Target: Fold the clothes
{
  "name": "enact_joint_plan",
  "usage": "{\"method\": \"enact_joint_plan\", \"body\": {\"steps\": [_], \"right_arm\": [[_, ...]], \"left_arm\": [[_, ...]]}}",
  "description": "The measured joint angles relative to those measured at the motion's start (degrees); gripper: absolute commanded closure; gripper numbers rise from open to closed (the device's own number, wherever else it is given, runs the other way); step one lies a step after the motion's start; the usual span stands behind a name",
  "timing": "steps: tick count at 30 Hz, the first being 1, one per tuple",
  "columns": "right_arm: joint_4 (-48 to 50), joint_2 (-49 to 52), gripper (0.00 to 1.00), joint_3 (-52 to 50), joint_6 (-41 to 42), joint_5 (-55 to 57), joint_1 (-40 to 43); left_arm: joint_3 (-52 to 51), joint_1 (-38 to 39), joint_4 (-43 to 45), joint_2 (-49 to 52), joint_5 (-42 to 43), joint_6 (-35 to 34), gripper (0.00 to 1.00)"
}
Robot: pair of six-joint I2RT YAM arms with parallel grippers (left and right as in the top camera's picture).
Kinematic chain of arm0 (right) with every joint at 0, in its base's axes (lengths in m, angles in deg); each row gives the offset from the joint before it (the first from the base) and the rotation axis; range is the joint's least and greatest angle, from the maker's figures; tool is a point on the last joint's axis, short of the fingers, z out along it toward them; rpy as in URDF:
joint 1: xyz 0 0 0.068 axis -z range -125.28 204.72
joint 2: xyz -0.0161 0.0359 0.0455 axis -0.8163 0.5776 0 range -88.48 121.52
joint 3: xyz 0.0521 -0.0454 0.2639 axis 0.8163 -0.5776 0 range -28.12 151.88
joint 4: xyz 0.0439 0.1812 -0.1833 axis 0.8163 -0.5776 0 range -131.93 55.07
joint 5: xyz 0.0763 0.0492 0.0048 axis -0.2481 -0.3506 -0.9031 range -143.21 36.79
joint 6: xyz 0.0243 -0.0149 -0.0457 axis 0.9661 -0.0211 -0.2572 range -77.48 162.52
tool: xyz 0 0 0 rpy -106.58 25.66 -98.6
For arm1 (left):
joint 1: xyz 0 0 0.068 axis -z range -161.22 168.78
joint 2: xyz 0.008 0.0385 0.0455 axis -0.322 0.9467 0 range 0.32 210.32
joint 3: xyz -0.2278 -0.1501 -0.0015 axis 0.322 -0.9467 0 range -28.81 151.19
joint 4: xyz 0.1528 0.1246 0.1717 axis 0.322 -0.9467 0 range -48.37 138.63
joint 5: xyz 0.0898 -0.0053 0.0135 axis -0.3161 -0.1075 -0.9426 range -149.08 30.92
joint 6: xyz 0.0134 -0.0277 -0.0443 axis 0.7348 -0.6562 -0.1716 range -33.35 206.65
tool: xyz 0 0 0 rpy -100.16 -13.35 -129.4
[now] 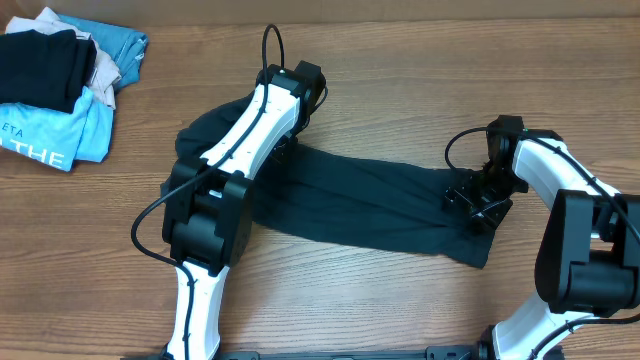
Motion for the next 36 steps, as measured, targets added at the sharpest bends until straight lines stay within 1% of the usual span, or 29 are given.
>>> {"method": "enact_joint_plan", "body": {"steps": [1, 4, 8, 12, 16, 18, 20, 22, 24, 27, 28, 29, 31, 32, 33, 34, 36], "right_arm": [[0.0, 0.0, 0.33, 0.0, 0.02, -0.02, 0.0], [0.17, 0.0, 0.33, 0.0, 0.02, -0.04, 0.0], [0.09, 0.0, 0.32, 0.0, 0.04, -0.02, 0.0], [0.15, 0.0, 0.32, 0.0, 0.07, -0.04, 0.0], [0.07, 0.0, 0.32, 0.0, 0.04, -0.02, 0.0], [-0.02, 0.0, 0.32, 0.0, 0.02, -0.02, 0.0], [0.0, 0.0, 0.32, 0.0, 0.02, -0.02, 0.0], [0.02, 0.0, 0.32, 0.0, 0.04, -0.02, 0.0], [0.0, 0.0, 0.32, 0.0, 0.02, -0.07, 0.0], [-0.02, 0.0, 0.32, 0.0, 0.04, -0.07, 0.0], [0.02, 0.0, 0.32, 0.0, 0.02, -0.09, 0.0], [0.07, 0.0, 0.32, 0.0, 0.02, -0.09, 0.0], [0.04, 0.0, 0.32, 0.0, 0.02, -0.11, -0.02], [0.04, 0.0, 0.32, 0.0, 0.04, -0.11, -0.02], [0.07, 0.0, 0.31, 0.0, 0.02, -0.11, 0.0], [0.11, 0.0, 0.32, 0.0, 0.02, -0.11, 0.0], [0.11, 0.0, 0.32, 0.0, 0.02, -0.11, 0.0]], "left_arm": [[0.0, 0.07, -0.17, 0.0, -0.11, 0.2, 0.0], [0.0, 0.44, -0.44, 0.0, -0.09, 0.61, 0.0], [0.07, 0.81, 0.83, 0.0, 2.49, 0.63, 0.0], [0.37, 0.81, -0.7, -0.04, 5.35, 1.29, 0.0], [0.44, 0.81, -0.46, -1.03, 11.19, 6.6, 0.0], [-0.42, 0.81, 2.34, -1.18, 12.7, 9.05, 0.02], [-1.81, 0.81, 3.74, -1.22, 12.87, 9.92, 0.05], [-2.58, 0.79, 4.81, -1.22, 12.46, 10.38, 0.08], [-2.71, 0.57, 5.99, -1.22, 12.11, 10.58, 0.16], [-2.73, -0.94, 6.05, -1.22, 11.21, 10.71, 0.18], [-2.75, -1.95, 6.03, -1.22, 11.06, 10.64, 0.2], [-2.75, -3.15, 6.03, -1.22, 11.06, 10.54, 0.24], [-2.78, -4.9, 6.03, -1.22, 11.89, 10.38, 0.39], [-2.78, -5.25, 6.03, -1.22, 12.13, 10.23, 0.41], [-2.78, -5.35, 6.05, -1.22, 12.15, 10.23, 0.5], [-2.78, -5.35, 6.05, -1.22, 12.17, 10.29, 0.55], [-2.78, -5.33, 6.05, -1.22, 12.35, 10.32, 0.56]]}}
